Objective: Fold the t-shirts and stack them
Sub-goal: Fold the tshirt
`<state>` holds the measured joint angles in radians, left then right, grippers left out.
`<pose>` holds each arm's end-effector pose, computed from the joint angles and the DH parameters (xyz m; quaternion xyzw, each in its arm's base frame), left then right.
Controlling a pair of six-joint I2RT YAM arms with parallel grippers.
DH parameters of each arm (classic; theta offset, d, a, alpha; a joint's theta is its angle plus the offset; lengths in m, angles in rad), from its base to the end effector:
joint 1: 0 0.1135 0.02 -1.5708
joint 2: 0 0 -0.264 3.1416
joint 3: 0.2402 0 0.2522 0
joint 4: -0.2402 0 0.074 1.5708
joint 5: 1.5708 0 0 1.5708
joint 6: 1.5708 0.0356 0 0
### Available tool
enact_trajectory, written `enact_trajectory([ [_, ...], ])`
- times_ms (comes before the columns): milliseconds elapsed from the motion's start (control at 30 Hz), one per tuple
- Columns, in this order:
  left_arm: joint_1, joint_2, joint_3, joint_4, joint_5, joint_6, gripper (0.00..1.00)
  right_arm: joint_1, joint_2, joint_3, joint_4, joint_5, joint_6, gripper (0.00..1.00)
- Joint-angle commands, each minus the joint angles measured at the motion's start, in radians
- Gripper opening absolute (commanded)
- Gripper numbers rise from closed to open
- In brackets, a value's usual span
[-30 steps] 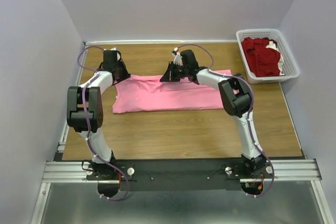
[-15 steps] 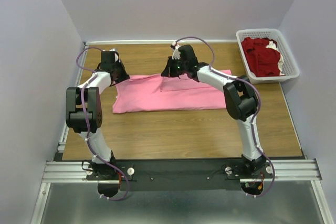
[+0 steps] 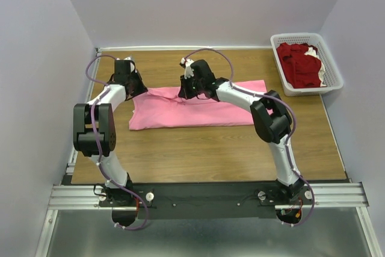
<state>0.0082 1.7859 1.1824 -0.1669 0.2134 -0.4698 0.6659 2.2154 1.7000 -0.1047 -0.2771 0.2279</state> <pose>0.3902 -0.0043 0.2060 -0.1765 0.8995 -0.1841 0.3547 0.3946 0.3224 0.1931 -0.2530 0.8458 0.3066 0.3557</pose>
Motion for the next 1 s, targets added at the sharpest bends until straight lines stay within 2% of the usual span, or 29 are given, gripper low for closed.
enact_trajectory([
  [0, 0.013, -0.03, -0.032, -0.008, -0.014, 0.022, 0.0, 0.018, -0.049, -0.042, -0.033, 0.053, -0.082, 0.01],
  [333, 0.013, 0.018, -0.046, -0.003, -0.026, 0.039, 0.0, 0.021, -0.079, -0.132, -0.035, 0.098, -0.127, 0.01],
  [600, 0.013, 0.009, -0.043, -0.02, -0.026, 0.042, 0.0, 0.023, -0.117, -0.129, -0.035, -0.002, -0.145, 0.01],
  [700, 0.013, 0.0, -0.05, -0.022, -0.028, 0.043, 0.0, 0.027, -0.106, -0.129, -0.036, -0.062, -0.141, 0.05],
  [967, 0.015, -0.006, -0.084, -0.037, -0.055, 0.051, 0.0, 0.035, -0.06, -0.135, -0.039, -0.103, -0.128, 0.07],
])
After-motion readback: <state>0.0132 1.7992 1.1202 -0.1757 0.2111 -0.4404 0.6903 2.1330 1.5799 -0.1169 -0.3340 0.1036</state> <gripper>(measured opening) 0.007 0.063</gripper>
